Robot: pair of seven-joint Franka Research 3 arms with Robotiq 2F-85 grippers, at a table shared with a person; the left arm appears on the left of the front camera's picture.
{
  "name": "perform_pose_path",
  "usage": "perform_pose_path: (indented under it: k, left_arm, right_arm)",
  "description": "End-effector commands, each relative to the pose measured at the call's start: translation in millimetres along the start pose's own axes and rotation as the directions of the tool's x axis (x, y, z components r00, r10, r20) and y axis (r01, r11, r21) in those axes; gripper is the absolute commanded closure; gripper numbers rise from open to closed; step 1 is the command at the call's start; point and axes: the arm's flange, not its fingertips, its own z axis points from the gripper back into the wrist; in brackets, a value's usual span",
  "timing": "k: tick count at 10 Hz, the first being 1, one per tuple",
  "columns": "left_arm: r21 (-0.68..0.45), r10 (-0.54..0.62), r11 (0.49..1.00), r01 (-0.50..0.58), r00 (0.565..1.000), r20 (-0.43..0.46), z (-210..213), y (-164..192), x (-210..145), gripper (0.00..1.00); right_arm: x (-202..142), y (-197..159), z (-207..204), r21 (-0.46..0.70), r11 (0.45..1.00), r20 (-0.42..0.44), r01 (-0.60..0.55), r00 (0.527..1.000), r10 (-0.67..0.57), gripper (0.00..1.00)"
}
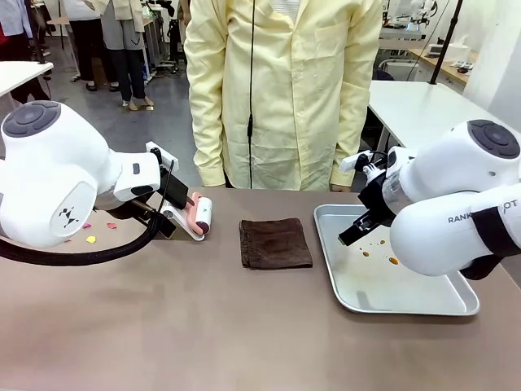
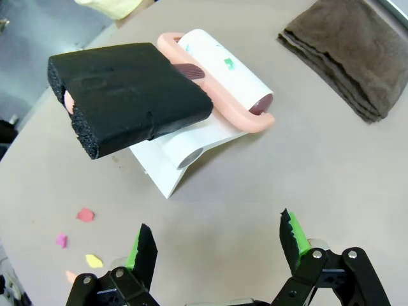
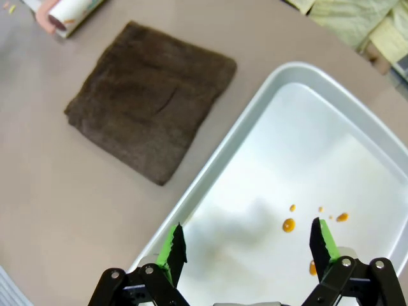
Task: Clean the surface of the table.
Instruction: Hold the Lint Roller with your left hand and the towel with your right hand.
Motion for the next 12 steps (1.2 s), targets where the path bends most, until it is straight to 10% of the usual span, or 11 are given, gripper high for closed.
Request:
perform_pose_path:
  k: [1,4,6,12]
  left_arm:
    - [-0.094,0.025,0.995,-0.029,0.999,-0.048,30.0,-7.1,-0.8,0.00]
    - [-0.212,0.335,0.900,-0.382,0.915,-0.227,81.9,-3.3,2.0,0.00]
    - [-0.369,0.427,0.812,-0.451,0.892,-0.150,124.1,8.7,-7.2,0.00]
    - [-0.648,0.790,0.462,-0.605,0.614,-0.010,172.7,131.4,-139.1,0.00]
  right_arm:
    - [0.5,-4.0,26.6,0.114,0.993,-0.063,0.029,0.998,-0.022,0.00]
    - [8.3,-21.8,78.9,0.235,0.853,-0.262,0.466,0.876,-0.406,0.00]
    - [-5.1,-48.6,113.9,0.384,0.674,-0.288,0.631,0.775,-0.562,0.00]
    - [-172.5,-172.9,162.1,0.693,0.100,-0.245,0.714,0.364,-0.899,0.00]
